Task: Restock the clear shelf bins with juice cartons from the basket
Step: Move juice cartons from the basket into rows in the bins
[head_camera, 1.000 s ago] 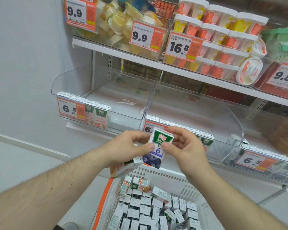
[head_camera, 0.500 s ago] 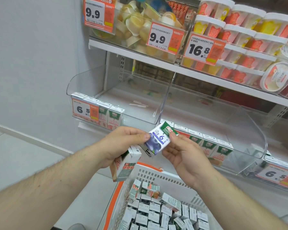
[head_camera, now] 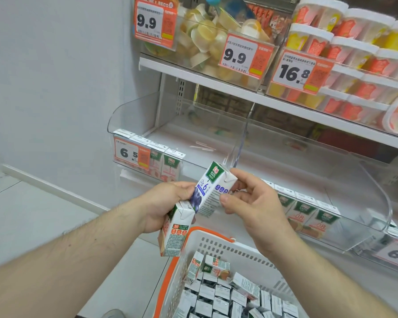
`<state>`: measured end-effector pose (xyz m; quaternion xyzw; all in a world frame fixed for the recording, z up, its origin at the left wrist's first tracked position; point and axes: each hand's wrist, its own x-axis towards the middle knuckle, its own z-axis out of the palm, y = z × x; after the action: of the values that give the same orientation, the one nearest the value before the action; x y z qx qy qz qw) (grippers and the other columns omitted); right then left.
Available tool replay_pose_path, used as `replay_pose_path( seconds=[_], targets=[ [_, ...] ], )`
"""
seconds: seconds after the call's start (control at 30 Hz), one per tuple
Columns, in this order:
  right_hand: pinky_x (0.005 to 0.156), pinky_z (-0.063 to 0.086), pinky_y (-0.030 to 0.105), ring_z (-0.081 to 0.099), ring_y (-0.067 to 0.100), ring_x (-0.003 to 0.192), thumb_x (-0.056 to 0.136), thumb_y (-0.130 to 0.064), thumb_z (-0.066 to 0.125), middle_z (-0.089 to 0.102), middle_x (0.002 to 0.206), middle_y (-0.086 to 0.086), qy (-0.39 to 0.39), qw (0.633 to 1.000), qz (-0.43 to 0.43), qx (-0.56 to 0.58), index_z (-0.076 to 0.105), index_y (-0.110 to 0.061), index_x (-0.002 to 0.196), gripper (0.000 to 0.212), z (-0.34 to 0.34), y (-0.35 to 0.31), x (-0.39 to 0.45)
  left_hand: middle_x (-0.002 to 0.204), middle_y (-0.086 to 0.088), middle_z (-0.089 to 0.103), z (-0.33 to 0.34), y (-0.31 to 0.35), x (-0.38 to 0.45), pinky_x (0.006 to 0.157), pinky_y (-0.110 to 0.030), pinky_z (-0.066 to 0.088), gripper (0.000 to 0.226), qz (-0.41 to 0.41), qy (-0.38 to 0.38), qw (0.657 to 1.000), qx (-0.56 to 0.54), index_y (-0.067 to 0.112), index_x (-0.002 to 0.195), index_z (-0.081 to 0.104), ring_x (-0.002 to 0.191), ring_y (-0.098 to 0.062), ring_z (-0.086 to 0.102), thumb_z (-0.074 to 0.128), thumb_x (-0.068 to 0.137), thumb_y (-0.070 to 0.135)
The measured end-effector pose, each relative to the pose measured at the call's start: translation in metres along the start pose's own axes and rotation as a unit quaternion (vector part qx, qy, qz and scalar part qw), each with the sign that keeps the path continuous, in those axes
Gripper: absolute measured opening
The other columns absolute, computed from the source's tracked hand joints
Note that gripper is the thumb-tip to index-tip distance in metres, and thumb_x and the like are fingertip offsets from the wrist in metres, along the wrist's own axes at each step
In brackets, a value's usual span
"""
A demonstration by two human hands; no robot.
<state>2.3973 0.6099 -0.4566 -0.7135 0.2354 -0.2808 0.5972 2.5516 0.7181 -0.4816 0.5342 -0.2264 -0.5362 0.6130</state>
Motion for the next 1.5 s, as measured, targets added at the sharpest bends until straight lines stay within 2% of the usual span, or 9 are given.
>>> replay_pose_path(
  seconds=[0.13, 0.23, 0.4, 0.57, 0.93, 1.07, 1.27, 1.37, 1.5],
  targets=[
    [0.059, 0.049, 0.024, 0.060, 0.014, 0.070, 0.062, -0.017, 0.073, 0.061, 0.087, 0.007, 0.021, 1.000, 0.010, -0.008, 0.058, -0.011, 0.130, 0.070, 0.001, -0.003, 0.004, 0.083, -0.020, 0.060, -0.002, -0.002, 0.001, 0.046, -0.021, 0.046, 0.031, 0.028, 0.017, 0.999, 0.034, 0.000, 0.116, 0.064, 0.046, -0.014, 0.056, 0.038, 0.103, 0.010],
    [0.058, 0.047, 0.028, 0.060, 0.014, 0.066, 0.078, -0.021, 0.080, 0.063, 0.097, 0.014, 0.015, 0.997, 0.061, -0.041, 0.057, -0.015, 0.130, 0.057, 0.001, -0.005, 0.008, 0.092, -0.025, 0.060, -0.001, -0.004, 0.003, 0.050, -0.020, 0.048, 0.031, 0.053, 0.031, 0.996, 0.068, -0.006, 0.117, 0.062, 0.052, -0.014, 0.059, 0.038, 0.104, 0.008],
    [0.048, 0.042, 0.017, 0.058, 0.003, 0.055, 0.091, -0.027, 0.067, 0.069, 0.070, -0.007, 0.025, 0.990, 0.075, -0.115, 0.069, -0.019, 0.098, 0.011, -0.009, -0.004, 0.007, 0.098, -0.009, 0.075, 0.018, -0.004, 0.009, 0.074, -0.029, 0.053, 0.032, 0.103, 0.029, 0.984, 0.144, 0.022, 0.102, 0.073, 0.081, -0.019, 0.069, 0.044, 0.102, 0.008],
    [0.053, 0.042, 0.030, 0.062, 0.021, 0.061, 0.096, -0.042, 0.056, 0.072, 0.075, 0.004, 0.061, 0.985, 0.130, -0.097, 0.065, -0.021, 0.095, 0.022, -0.036, -0.014, 0.004, 0.092, 0.003, 0.076, 0.053, 0.000, 0.022, 0.075, -0.027, 0.054, 0.034, 0.164, 0.024, 0.967, 0.192, 0.030, 0.096, 0.071, 0.082, -0.010, 0.069, 0.046, 0.102, 0.008],
    [0.050, 0.050, 0.026, 0.065, 0.020, 0.071, 0.091, -0.011, 0.055, 0.068, 0.086, 0.004, 0.256, 0.960, 0.088, -0.072, 0.068, -0.023, 0.100, 0.020, -0.141, -0.026, -0.046, 0.109, 0.016, 0.066, 0.160, -0.024, 0.062, 0.100, -0.034, 0.048, 0.028, 0.207, -0.055, 0.943, 0.255, 0.033, 0.116, 0.063, 0.102, -0.003, 0.062, 0.063, 0.094, 0.017],
    [0.065, 0.059, 0.038, 0.069, 0.022, 0.089, 0.088, -0.012, 0.056, 0.071, 0.098, -0.003, 0.336, 0.933, 0.053, -0.118, 0.069, -0.033, 0.105, 0.030, -0.207, -0.025, -0.075, 0.107, 0.019, 0.064, 0.215, -0.037, 0.071, 0.073, -0.004, 0.044, 0.037, 0.212, -0.091, 0.927, 0.294, 0.031, 0.127, 0.056, 0.097, 0.001, 0.062, 0.062, 0.093, 0.016],
    [0.075, 0.051, 0.019, 0.058, 0.007, 0.104, 0.088, -0.024, 0.056, 0.054, 0.136, -0.003, 0.439, 0.847, -0.006, -0.300, 0.057, -0.032, 0.136, 0.049, -0.313, -0.017, -0.066, 0.114, 0.017, 0.061, 0.274, -0.059, 0.090, 0.063, -0.021, 0.049, 0.051, 0.174, -0.121, 0.916, 0.340, 0.032, 0.141, 0.045, 0.080, -0.019, 0.068, 0.055, 0.094, 0.017],
    [0.089, 0.051, 0.034, 0.058, 0.019, 0.106, 0.090, -0.024, 0.055, 0.047, 0.142, 0.001, 0.406, 0.826, 0.062, -0.386, 0.055, -0.031, 0.140, 0.050, -0.352, -0.006, -0.036, 0.122, 0.014, 0.061, 0.280, -0.069, 0.098, 0.053, -0.019, 0.041, 0.058, 0.164, -0.120, 0.910, 0.360, 0.035, 0.146, 0.038, 0.041, -0.002, 0.047, 0.055, 0.094, 0.014],
    [0.102, 0.047, 0.035, 0.059, 0.025, 0.119, 0.090, -0.025, 0.057, 0.048, 0.149, 0.002, 0.295, 0.813, 0.153, -0.478, 0.054, -0.025, 0.141, 0.051, -0.376, 0.023, -0.002, 0.120, 0.016, 0.060, 0.277, -0.071, 0.111, 0.048, -0.020, 0.040, 0.071, 0.144, -0.101, 0.918, 0.356, 0.041, 0.151, 0.022, 0.045, -0.009, 0.045, 0.055, 0.095, 0.013]
  ],
)
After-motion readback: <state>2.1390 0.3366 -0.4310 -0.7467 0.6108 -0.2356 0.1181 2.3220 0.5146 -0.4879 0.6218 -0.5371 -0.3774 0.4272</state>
